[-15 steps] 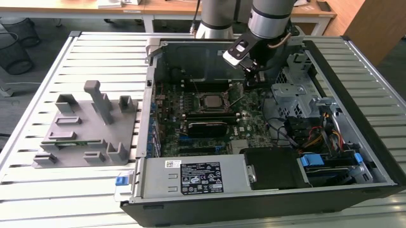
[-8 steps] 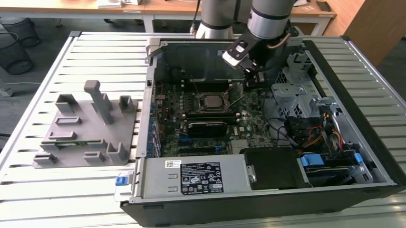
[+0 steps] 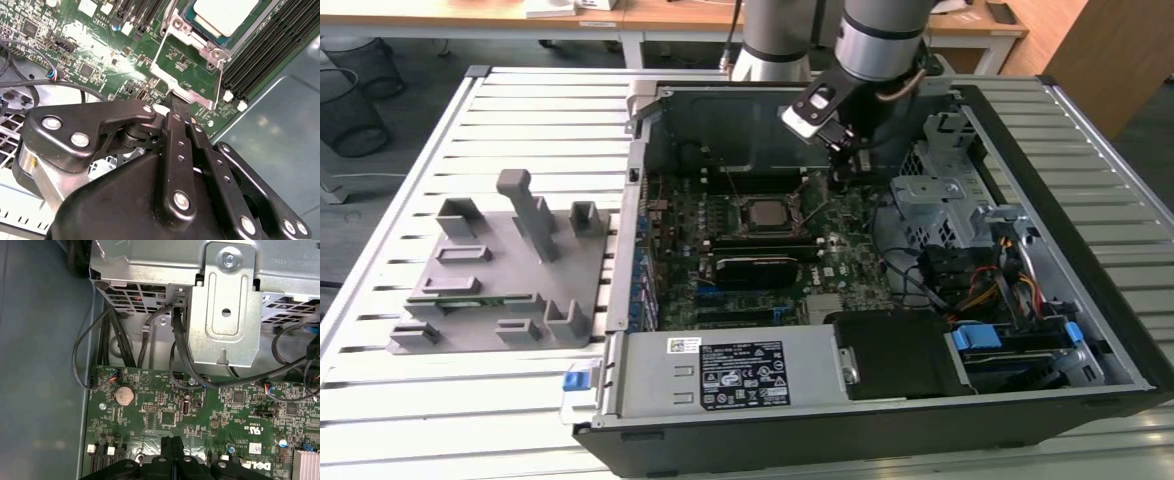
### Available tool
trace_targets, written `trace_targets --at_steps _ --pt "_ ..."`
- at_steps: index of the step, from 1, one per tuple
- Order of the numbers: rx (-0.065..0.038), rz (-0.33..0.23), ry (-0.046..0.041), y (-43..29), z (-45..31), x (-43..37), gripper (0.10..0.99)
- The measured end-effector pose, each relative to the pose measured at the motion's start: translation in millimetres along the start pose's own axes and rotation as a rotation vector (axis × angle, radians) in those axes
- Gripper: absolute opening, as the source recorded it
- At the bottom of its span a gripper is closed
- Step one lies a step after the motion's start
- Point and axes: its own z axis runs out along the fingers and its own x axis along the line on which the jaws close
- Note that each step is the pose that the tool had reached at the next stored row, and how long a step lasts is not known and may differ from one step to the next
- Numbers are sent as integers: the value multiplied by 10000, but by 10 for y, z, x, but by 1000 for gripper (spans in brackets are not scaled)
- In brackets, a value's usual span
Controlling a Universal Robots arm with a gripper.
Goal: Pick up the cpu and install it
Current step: 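Place the cpu into insertion slot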
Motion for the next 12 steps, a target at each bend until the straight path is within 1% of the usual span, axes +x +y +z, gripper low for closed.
trace_targets --at_steps 6,10,12 --pt "4 0 4 -46 -10 3 106" --pt "3 0 6 -91 -7 7 106" --pt "4 0 3 -95 -8 7 106"
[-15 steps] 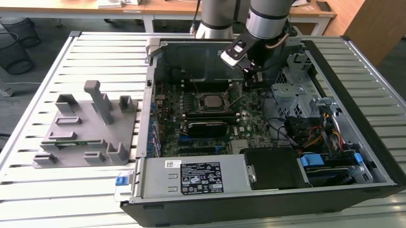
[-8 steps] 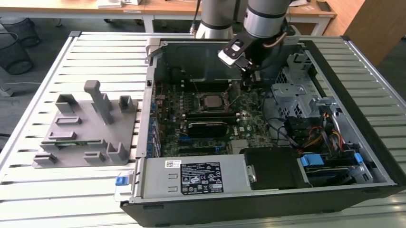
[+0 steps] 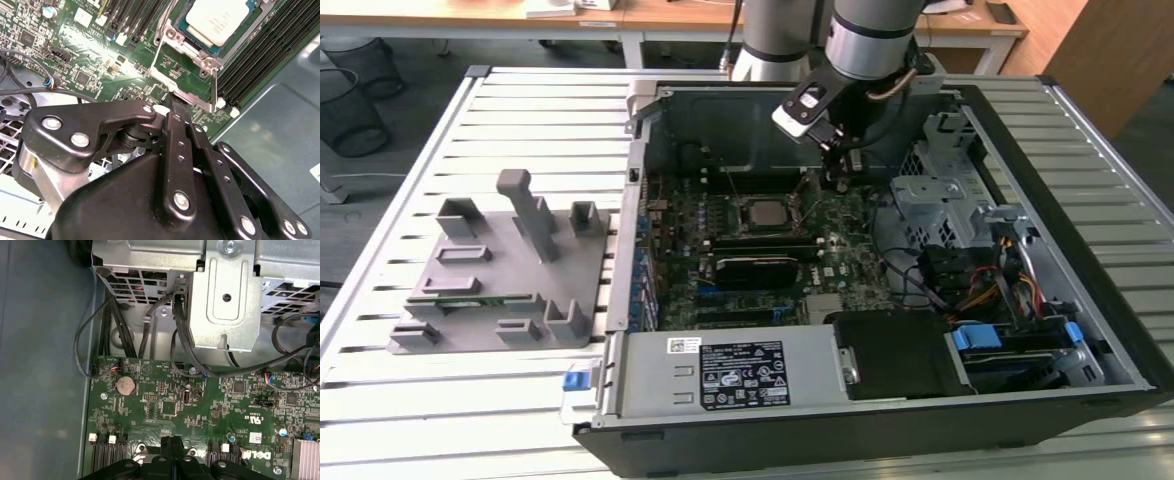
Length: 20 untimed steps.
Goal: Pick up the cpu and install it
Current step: 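Place the cpu into insertion slot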
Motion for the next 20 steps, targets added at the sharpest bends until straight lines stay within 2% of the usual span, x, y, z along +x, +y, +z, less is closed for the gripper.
trace_targets --at_steps 8,20 --pt "0 0 1 -14 3 1 106" --pt "0 0 1 -106 2 8 106"
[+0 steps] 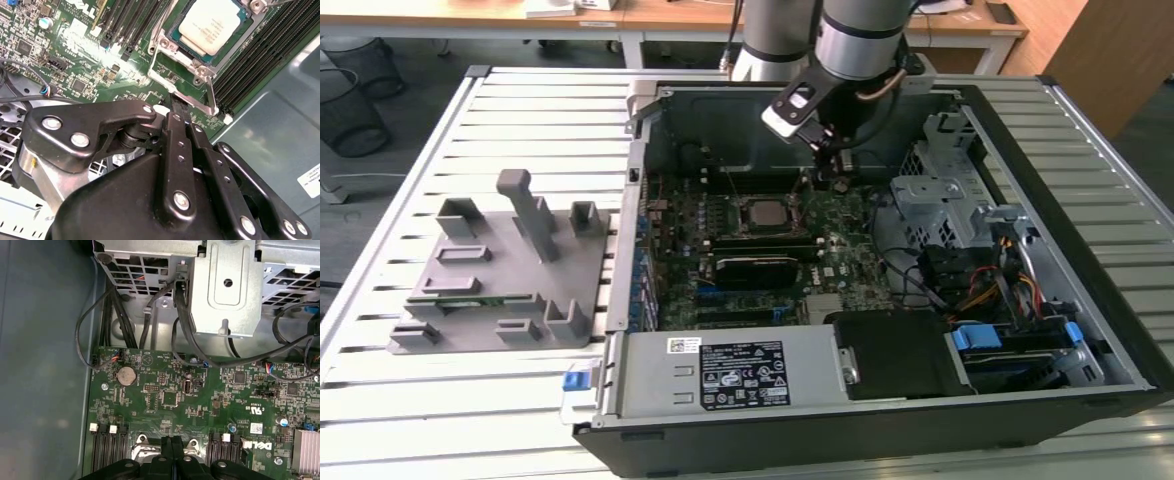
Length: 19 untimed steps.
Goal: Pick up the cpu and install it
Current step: 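Place the cpu into insertion slot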
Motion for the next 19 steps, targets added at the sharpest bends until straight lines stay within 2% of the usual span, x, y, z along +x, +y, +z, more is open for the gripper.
trace_targets --at_steps 11,19 --pt "0 0 1 -65 0 5 106" --pt "-1 0 1 -78 4 6 106"
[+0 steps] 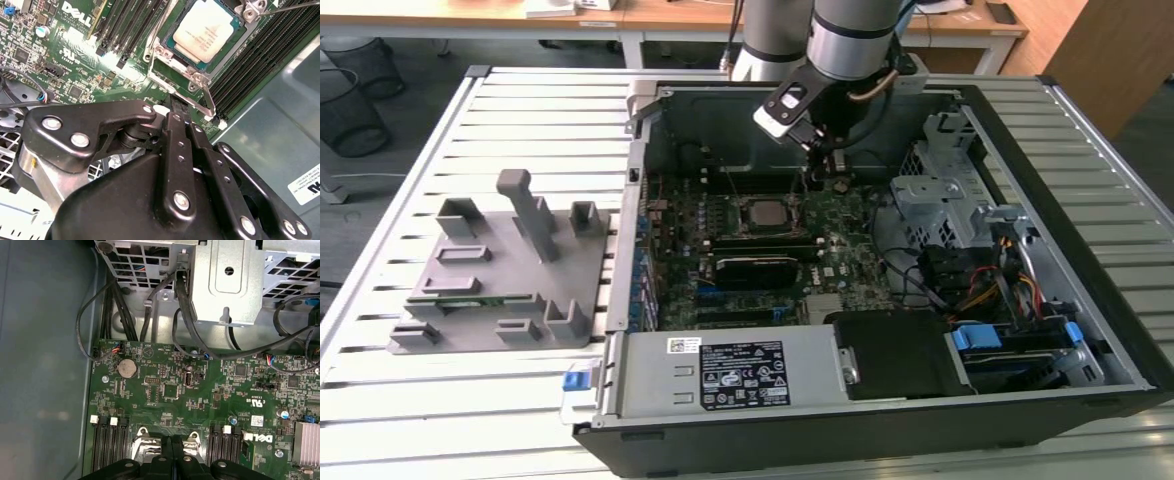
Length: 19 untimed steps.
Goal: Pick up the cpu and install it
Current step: 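Place the cpu into insertion slot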
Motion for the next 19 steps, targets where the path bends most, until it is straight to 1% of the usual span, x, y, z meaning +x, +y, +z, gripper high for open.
trace_targets --at_steps 16,19 --pt "1 0 0 -63 70 3 106" --pt "2 -1 0 -89 89 4 106"
